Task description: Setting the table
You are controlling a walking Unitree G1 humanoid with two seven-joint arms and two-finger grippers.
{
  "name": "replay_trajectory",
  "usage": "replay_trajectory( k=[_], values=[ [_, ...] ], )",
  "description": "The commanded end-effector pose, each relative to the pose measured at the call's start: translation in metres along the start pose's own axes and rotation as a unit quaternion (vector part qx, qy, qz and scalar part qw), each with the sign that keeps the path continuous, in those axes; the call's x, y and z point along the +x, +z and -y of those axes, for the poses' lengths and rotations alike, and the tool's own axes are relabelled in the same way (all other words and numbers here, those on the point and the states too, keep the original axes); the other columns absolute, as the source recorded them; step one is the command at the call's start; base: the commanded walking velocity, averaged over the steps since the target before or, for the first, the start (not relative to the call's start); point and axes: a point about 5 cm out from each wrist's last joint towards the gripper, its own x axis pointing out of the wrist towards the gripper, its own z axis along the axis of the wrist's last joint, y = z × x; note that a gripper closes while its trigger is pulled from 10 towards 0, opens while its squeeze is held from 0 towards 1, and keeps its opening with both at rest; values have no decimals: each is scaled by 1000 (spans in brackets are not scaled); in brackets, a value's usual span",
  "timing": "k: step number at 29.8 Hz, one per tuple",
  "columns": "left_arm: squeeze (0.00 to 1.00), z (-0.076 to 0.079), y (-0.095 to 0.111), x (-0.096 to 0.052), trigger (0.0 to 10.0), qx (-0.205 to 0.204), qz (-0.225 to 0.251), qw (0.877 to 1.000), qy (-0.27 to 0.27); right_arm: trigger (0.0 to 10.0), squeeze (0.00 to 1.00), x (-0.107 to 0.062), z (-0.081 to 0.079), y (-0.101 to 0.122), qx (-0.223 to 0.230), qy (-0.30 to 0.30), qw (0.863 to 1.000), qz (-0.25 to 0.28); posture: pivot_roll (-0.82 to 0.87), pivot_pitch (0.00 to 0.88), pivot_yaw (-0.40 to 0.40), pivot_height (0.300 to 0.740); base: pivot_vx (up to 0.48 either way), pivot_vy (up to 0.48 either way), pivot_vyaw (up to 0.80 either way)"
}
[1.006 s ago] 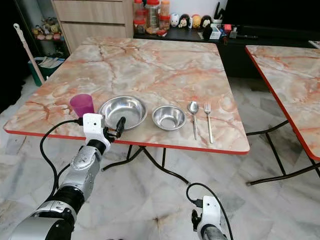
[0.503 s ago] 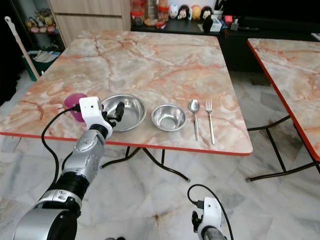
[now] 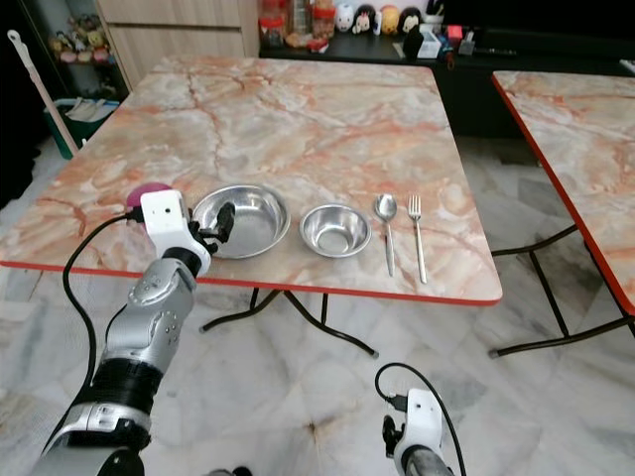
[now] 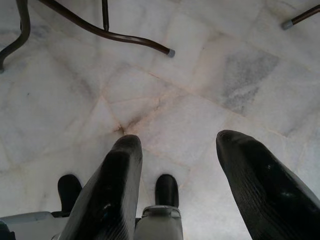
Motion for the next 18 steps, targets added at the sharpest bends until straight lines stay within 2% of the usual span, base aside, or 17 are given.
replay_trajectory(
  k=[1, 8, 15, 17, 18],
  values=[
    [0, -6, -7, -6, 10000, 8, -19, 1000, 8, 10000, 0, 0, 0, -2, 2, -1, 1000, -6, 94, 88, -10, 740, 0, 0, 0],
    [0, -19, -11, -8, 10000, 7, -47, 997, 64, 10000, 0, 0, -3, -1, -5, 7, 1000, -6, 97, 69, -10, 740, 0, 0, 0],
    [0, -18, -12, -7, 10000, -34, -59, 995, 66, 10000, 0, 1, -4, 0, -8, 10, 1000, -6, 90, 45, -5, 740, 0, 0, 0],
    [0, -21, -13, -9, 10000, -70, -68, 992, 76, 10000, 0, 0, -5, 0, -4, 9, 1000, -6, 85, 41, 0, 740, 0, 0, 0],
    [0, -21, -13, -9, 10000, -72, -68, 992, 77, 10000, 0, 1, -5, 0, -5, 9, 1000, -6, 85, 41, 0, 740, 0, 0, 0]
  ],
)
